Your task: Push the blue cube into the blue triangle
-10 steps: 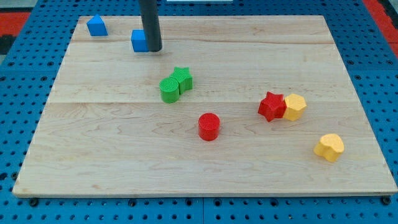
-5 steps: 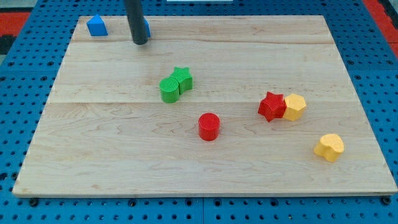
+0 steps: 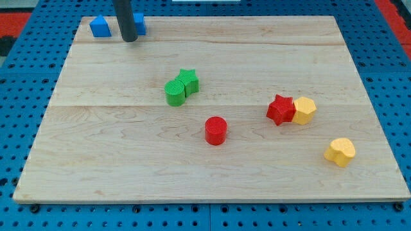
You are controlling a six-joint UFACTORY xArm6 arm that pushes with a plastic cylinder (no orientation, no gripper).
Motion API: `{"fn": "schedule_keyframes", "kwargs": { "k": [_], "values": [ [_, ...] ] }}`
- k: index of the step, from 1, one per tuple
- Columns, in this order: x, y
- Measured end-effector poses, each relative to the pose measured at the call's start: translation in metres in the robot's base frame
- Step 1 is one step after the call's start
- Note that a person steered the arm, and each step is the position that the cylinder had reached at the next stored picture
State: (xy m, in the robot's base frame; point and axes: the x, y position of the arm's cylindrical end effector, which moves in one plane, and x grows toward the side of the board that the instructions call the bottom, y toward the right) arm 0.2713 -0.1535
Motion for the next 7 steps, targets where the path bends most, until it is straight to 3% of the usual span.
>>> {"fn": "schedule_keyframes", "kwargs": {
  "k": [1, 2, 3, 5, 7],
  "values": [
    [-0.003, 0.053],
    [-0.036, 0.072],
    [-0.063, 0.056],
    [-0.065, -0.011],
    [-0.065, -0.008]
  ]
}}
